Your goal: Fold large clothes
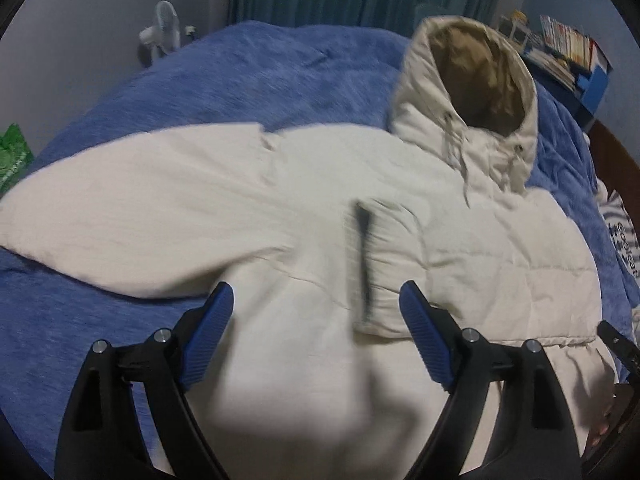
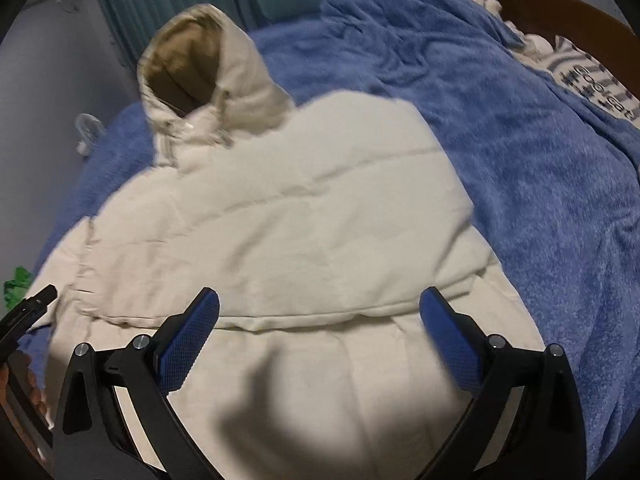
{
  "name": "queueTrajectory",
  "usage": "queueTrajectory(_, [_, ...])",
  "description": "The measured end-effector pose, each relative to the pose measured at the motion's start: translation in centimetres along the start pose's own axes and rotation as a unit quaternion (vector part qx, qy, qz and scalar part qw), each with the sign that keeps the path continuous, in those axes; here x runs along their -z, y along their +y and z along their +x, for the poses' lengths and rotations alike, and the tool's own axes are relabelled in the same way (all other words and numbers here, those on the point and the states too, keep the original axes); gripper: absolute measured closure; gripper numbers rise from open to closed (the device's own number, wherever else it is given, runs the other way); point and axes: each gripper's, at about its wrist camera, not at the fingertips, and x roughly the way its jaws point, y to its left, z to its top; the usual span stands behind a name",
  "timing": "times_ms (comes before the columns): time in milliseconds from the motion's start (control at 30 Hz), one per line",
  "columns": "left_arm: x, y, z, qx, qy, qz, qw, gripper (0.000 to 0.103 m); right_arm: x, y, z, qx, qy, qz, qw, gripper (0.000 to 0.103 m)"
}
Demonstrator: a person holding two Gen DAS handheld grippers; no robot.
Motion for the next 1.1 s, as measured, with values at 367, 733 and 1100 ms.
queueTrajectory(367, [-0.5,16.9,-1.3,-0.092,-0.004,-0.090,0.9917,0.022,0.1,3.1,-1.7,-0.016,-0.024,-0.040,0.999,0.006])
queueTrajectory(733, [-0.2,26.7,1.6,-0.012,-0.026,-0.258,0.9656,0.022,1.1,6.2,-0.7,-0.014,-0.018,-0.085,0.996,0.006])
queueTrajectory(1100, [-0.4,29.7,0.4,-0.054,-0.114,-0.285,0.9502,0.092,1.4,6.6,0.4,-0.013,-0.006,-0.092,0.996,0.006])
